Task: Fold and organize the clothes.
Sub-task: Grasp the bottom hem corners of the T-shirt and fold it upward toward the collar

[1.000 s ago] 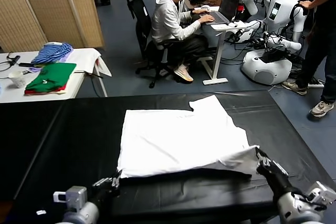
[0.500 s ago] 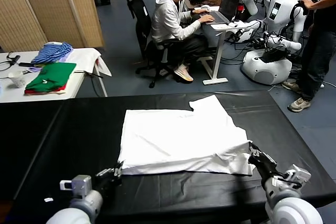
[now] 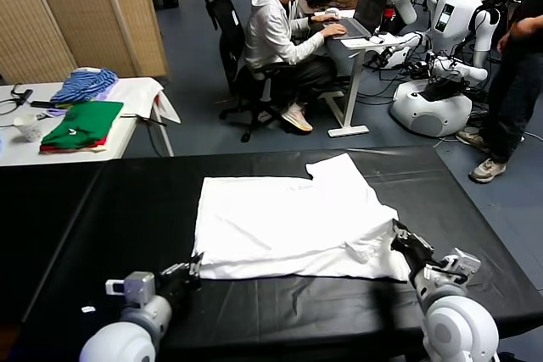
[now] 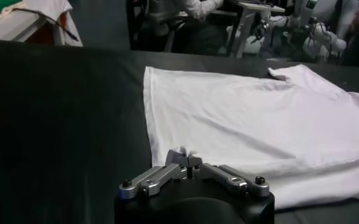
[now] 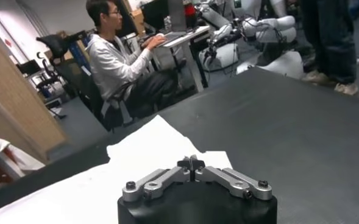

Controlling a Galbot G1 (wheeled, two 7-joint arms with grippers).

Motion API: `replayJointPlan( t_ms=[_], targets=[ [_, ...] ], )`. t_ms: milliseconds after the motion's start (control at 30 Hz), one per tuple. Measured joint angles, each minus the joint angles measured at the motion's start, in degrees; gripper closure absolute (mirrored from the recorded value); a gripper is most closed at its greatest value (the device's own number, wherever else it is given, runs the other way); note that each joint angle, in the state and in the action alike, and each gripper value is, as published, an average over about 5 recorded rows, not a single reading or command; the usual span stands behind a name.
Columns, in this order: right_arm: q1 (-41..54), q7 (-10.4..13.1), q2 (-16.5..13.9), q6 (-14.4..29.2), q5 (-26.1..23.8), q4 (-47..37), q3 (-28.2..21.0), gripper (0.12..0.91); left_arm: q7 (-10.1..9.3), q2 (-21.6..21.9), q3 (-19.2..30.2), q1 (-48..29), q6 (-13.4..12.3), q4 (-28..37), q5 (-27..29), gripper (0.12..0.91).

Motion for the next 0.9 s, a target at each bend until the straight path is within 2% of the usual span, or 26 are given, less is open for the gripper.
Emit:
replayJointPlan(
  t_ms=[300,900],
  targets=[
    [1.0,0.09,0.26,0.07,-0.05,-1.18,0.03,0.885,-1.1,0.82,0.03,-2.71,0.0,1.51,-0.86,0.884],
    [2.39,0.16,0.81,0.19,-0.87,-2.95,-0.36,0.885,-1.39,1.5,0.57,-5.31,0.0,3.9,-1.38,0.884]
  ],
)
